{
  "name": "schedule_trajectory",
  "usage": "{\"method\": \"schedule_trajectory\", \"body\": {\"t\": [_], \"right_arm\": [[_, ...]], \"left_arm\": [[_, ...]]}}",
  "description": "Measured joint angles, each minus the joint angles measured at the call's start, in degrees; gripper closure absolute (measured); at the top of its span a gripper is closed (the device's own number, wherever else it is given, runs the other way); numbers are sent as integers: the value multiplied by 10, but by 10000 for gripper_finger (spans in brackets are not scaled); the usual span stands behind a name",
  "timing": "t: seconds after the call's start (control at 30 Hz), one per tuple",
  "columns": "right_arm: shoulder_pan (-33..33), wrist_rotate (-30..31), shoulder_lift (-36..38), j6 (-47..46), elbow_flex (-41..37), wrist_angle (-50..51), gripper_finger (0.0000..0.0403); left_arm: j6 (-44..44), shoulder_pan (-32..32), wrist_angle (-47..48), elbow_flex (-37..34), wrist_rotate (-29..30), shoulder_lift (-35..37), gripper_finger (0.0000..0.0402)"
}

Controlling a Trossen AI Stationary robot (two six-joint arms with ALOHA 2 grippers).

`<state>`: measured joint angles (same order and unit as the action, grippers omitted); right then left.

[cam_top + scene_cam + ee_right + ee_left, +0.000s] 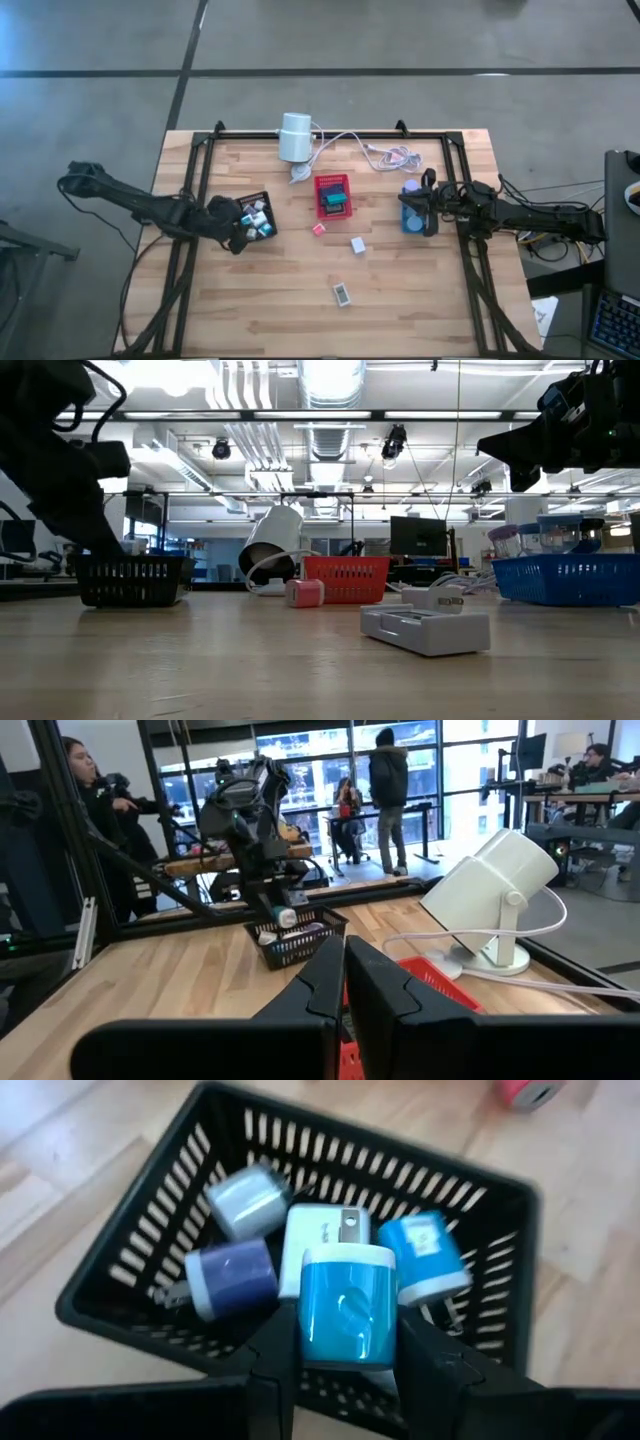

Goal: Pick & Place Office items
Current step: Put the blue charger adapter into the black basket, then put the white digital clock into the red basket

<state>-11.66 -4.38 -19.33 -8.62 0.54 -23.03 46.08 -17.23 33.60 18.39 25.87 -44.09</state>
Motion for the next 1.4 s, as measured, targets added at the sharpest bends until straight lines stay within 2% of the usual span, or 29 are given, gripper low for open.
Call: {"method": "schedule_trajectory", "body": {"t": [0.27, 0.7, 0.8, 0.9, 1.03, 1.2, 1.4], "right_arm": [[0, 0, 0, 0, 0, 0, 390], [0, 0, 0, 2, 0, 0, 390], [0, 0, 0, 2, 0, 0, 390], [0, 0, 0, 2, 0, 0, 390], [0, -1, 0, 3, 0, 0, 390], [0, -1, 0, 2, 0, 0, 390], [0, -1, 0, 1, 0, 1, 390]], "left_arm": [[11, 0, -11, 2, 2, -63, 279], [-16, 0, -22, 35, 26, -75, 195], [-36, 0, -23, 53, 27, -75, 182], [-114, 0, -30, 75, 23, -75, 179], [-264, -3, -81, 102, -7, -74, 198], [-427, -3, -178, 128, -28, -73, 250], [-532, 0, -220, 160, -66, -71, 327]]}}
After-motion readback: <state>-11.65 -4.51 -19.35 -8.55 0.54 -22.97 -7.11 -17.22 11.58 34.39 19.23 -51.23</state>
